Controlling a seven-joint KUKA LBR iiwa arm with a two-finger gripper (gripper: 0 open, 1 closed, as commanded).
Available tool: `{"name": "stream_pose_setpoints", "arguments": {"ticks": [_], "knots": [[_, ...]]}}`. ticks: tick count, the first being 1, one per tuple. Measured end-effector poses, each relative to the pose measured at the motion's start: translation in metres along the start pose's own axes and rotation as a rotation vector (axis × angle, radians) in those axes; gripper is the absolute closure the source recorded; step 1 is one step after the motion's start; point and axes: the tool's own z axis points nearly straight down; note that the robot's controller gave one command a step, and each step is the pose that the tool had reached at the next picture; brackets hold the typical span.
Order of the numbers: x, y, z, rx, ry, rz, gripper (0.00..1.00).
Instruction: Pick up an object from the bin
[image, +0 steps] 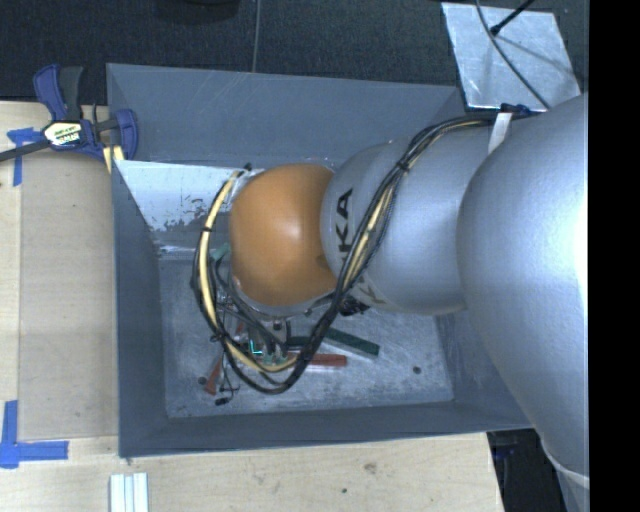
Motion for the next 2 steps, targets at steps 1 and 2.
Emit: {"name": "stream_pose_setpoints", "arguments": {"ticks": [1,2], "knots": [[0.0028,-0.0301,0.0723,0.002,-0.002,-0.211,0.00],[0.0009,-0.0283,0.0692,-0.001,-0.009,-0.211,1.00]]}}
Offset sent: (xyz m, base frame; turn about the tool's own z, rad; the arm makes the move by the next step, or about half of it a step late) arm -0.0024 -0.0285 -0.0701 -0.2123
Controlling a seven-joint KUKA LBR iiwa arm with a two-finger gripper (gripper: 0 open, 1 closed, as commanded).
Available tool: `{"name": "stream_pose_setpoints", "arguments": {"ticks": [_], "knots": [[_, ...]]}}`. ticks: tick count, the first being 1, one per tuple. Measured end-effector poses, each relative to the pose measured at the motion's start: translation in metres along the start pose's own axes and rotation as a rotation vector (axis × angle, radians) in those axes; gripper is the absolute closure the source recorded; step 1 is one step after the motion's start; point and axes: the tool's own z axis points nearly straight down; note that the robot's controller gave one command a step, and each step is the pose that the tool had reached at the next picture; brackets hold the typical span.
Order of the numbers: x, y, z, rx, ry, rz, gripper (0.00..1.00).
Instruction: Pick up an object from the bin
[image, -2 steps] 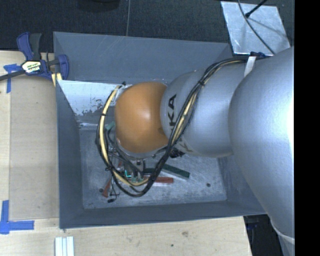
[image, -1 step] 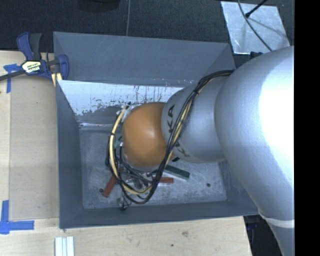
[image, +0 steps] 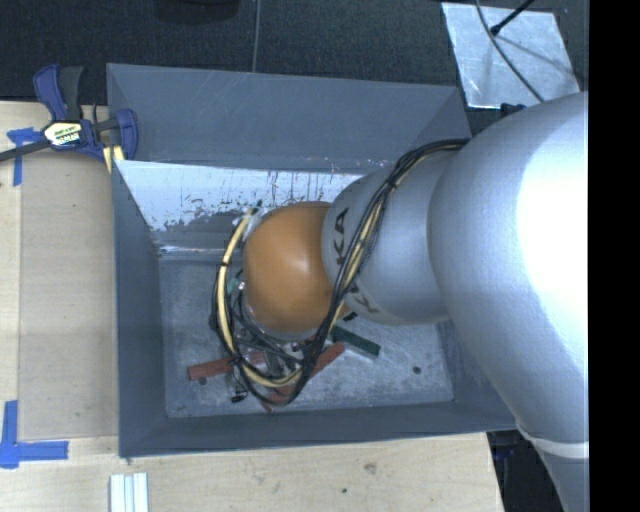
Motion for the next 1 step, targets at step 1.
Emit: {"name": "stream_pose_setpoints", "arguments": {"ticks": [1], "knots": [[-0.0132,0.0035,-0.1571,0.000,-0.009,-0.088,1.00]]}}
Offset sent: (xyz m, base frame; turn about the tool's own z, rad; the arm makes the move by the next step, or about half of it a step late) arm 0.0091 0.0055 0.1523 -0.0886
